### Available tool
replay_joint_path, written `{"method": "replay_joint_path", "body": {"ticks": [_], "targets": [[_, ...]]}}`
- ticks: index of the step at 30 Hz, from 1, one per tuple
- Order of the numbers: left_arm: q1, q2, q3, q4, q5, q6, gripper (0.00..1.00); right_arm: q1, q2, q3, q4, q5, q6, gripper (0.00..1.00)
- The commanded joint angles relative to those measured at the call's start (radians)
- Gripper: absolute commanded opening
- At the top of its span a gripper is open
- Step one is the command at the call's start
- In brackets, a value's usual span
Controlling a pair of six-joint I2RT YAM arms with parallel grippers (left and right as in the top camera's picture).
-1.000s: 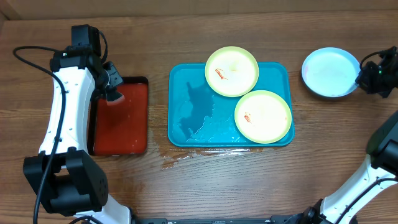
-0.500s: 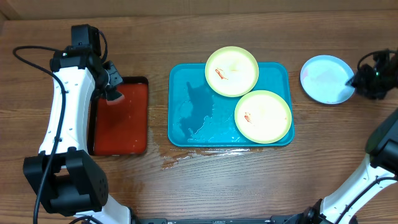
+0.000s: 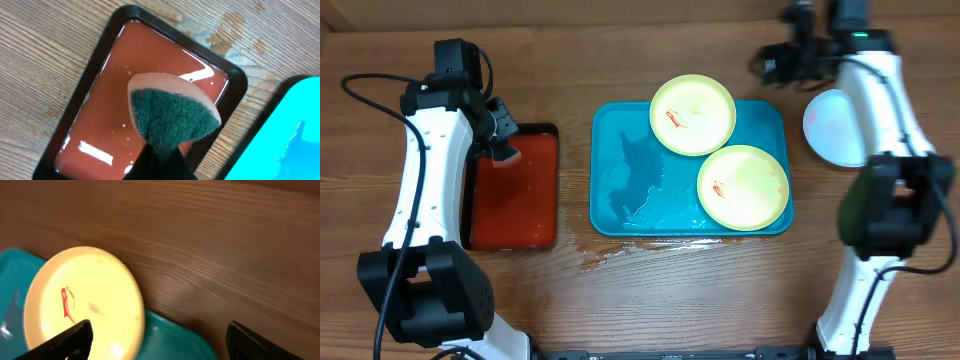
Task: Clean dirty plates on tray and stack at the side
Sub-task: 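Move the right gripper to the top yellow plate and grip its rim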
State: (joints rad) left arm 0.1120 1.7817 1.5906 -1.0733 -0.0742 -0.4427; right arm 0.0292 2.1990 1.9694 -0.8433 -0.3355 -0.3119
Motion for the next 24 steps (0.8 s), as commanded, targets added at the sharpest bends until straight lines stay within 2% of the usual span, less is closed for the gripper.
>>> {"method": "replay_joint_path", "body": {"ticks": [1,6,12,24], "targets": [[-0.002,-0.014,0.000,0.004,0.016,-0.007,0.04,0.088,0.062,0.013,0.017,0.213,-0.131,0.86],[-0.002,-0.014,0.000,0.004,0.016,-0.007,0.04,0.147,0.116,0.013,0.046,0.230,-0.234,0.84],[-0.002,-0.014,0.000,0.007,0.016,-0.007,0.04,0.126,0.144,0.013,0.070,0.178,-0.293,0.82],[-0.002,-0.014,0.000,0.005,0.027,-0.007,0.04,0.122,0.201,0.013,0.122,0.086,-0.263,0.78]]}}
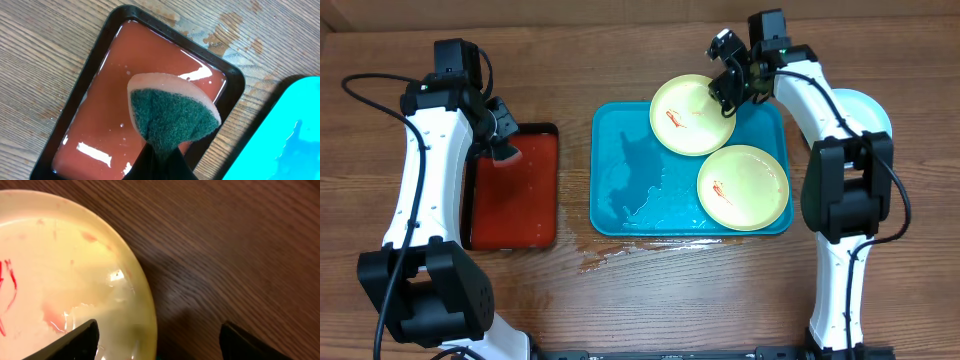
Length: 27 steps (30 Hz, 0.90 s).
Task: Clean dirty plates on tray and stack at the side
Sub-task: 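Move the right gripper to the top yellow plate and grip its rim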
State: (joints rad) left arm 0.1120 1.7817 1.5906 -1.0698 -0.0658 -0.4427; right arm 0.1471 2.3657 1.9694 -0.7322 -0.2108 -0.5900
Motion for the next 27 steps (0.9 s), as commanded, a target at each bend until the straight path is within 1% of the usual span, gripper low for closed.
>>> {"method": "replay_joint_path", "body": {"ticks": [1,3,6,9,11,12,13,14,16,18,23,27], "targets": [[-0.002,-0.014,0.000,0.002,0.019,-0.007,0.04,0.004,0.039,0.013,0.014,-0.047,0.018,0.77],[-0.002,-0.014,0.000,0.002,0.018,-0.007,0.04,0.004,0.042,0.013,0.017,-0.050,0.018,0.76],[-0.002,-0.014,0.000,0.001,0.018,-0.007,0.04,0.003,0.047,0.013,0.021,-0.049,0.018,0.72],[-0.002,-0.014,0.000,0.000,0.019,-0.007,0.04,0.003,0.058,0.013,0.020,-0.050,0.019,0.62],[-0.002,-0.014,0.000,0.000,0.018,-0.006,0.04,0.003,0.059,0.013,0.020,-0.050,0.048,0.59],[-0.002,-0.014,0.000,0.000,0.018,-0.007,0.04,0.003,0.059,0.013,0.020,-0.050,0.054,0.54],[-0.002,-0.014,0.000,0.000,0.018,-0.007,0.04,0.003,0.058,0.015,0.020,-0.050,0.070,0.33],[-0.002,-0.014,0.000,0.001,0.019,-0.007,0.04,0.003,0.058,0.018,0.020,-0.049,0.087,0.24],[-0.002,-0.014,0.000,0.001,0.018,-0.007,0.04,0.003,0.057,0.027,0.016,-0.050,0.121,0.11],[-0.002,-0.014,0.000,0.001,0.019,-0.007,0.04,0.003,0.051,0.051,-0.012,-0.064,0.163,0.04],[-0.002,-0.014,0.000,0.002,0.029,-0.006,0.04,0.008,0.031,0.150,-0.157,-0.173,0.189,0.04],[-0.002,-0.014,0.000,0.009,0.075,-0.006,0.04,0.015,0.028,0.252,-0.304,-0.211,0.313,0.04]]}}
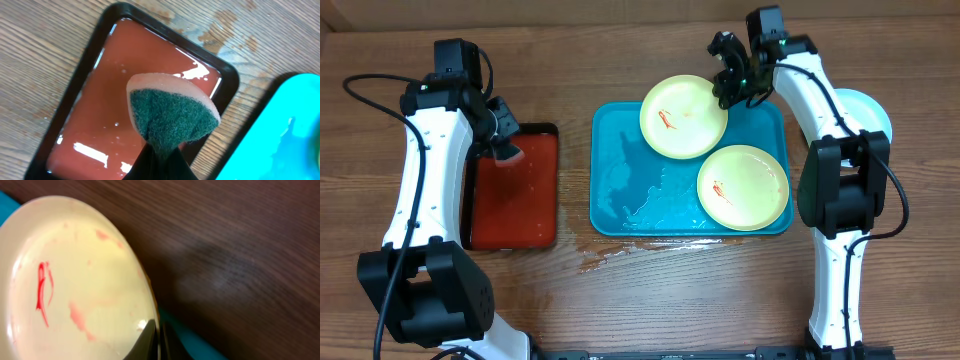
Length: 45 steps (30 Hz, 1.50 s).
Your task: Clean dirty plates on tray and stack at the side
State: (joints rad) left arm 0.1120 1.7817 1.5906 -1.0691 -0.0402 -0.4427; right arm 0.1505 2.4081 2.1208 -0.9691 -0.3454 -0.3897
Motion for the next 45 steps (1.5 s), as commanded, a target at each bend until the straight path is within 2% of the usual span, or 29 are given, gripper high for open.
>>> {"method": "replay_joint_path", "body": {"ticks": [1,6,11,18,25,31,36,42,43,45], "targets": [[-0.002,-0.014,0.000,0.011,0.060,-0.005,0.04,0.012,-0.014,0.111,-0.093,-0.089,0.126,0.04],[-0.016,-0.014,0.000,0.027,0.121,0.028,0.04,0.024,-0.014,0.116,-0.258,-0.139,0.166,0.04],[-0.053,-0.014,0.000,0.050,0.196,0.032,0.04,0.034,-0.014,0.102,-0.355,-0.134,0.255,0.04],[-0.175,0.007,0.000,0.107,0.202,0.026,0.04,0.047,-0.014,0.003,-0.291,-0.087,0.397,0.04],[-0.251,0.060,0.000,0.135,0.174,-0.011,0.04,0.087,-0.014,-0.117,-0.227,-0.059,0.447,0.04],[-0.208,0.068,0.000,0.106,-0.026,-0.060,0.04,0.134,-0.014,-0.125,-0.217,0.108,0.541,0.04],[-0.116,0.069,0.000,0.078,-0.017,-0.059,0.04,0.189,-0.014,-0.125,-0.198,0.240,0.579,0.04],[-0.062,0.092,-0.001,0.028,-0.013,-0.054,0.04,0.231,-0.014,-0.126,-0.180,0.249,0.581,0.04],[-0.061,0.100,-0.001,0.026,-0.016,-0.051,0.04,0.232,-0.014,-0.126,-0.178,0.249,0.581,0.06],[-0.061,0.113,-0.002,0.026,-0.016,-0.051,0.04,0.231,-0.014,-0.126,-0.171,0.249,0.581,0.21]]}}
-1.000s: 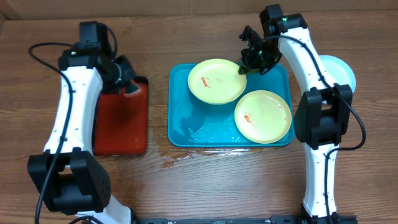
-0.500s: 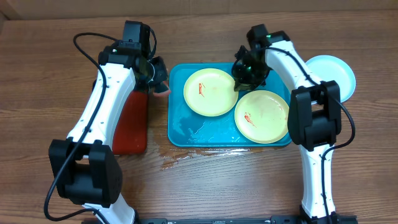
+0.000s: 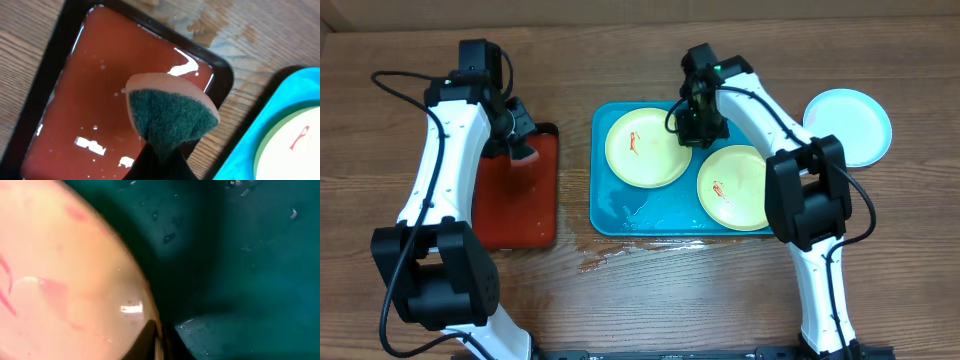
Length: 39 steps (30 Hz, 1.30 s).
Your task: Clean dirty plates on tray and stack at the side
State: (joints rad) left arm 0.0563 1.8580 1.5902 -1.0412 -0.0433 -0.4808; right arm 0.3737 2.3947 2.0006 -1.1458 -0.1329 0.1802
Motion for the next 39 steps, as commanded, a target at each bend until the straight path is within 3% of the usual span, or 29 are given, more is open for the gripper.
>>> {"method": "replay_joint_path", "body": {"ticks": [1,3,10,13,20,28,34,39], "targets": [[-0.006,0.045,-0.002,-0.002,-0.014,-0.013,0.04,0.005,0.000,-0.005,0.011,0.036,0.010,0.25],[-0.006,0.056,-0.002,-0.001,-0.013,-0.013,0.04,-0.003,0.000,-0.005,0.021,0.036,0.010,0.28],[0.007,0.121,-0.003,0.001,-0.019,0.002,0.04,-0.002,0.001,-0.005,0.090,0.020,-0.098,0.27],[0.019,0.154,-0.003,0.006,-0.019,0.002,0.04,0.003,0.003,-0.005,0.114,0.018,-0.110,0.04],[0.034,0.233,-0.003,0.010,-0.088,0.006,0.04,0.003,0.003,-0.042,0.130,0.016,-0.109,0.04],[0.039,0.322,-0.003,0.018,-0.068,0.020,0.04,0.003,0.003,-0.064,0.144,0.018,-0.110,0.04],[0.039,0.277,0.042,-0.027,-0.060,0.055,0.04,0.003,0.003,-0.062,0.139,0.020,-0.111,0.04],[0.035,0.137,0.096,-0.069,-0.034,0.068,0.04,0.012,0.003,-0.061,0.088,0.015,-0.178,0.04]]}}
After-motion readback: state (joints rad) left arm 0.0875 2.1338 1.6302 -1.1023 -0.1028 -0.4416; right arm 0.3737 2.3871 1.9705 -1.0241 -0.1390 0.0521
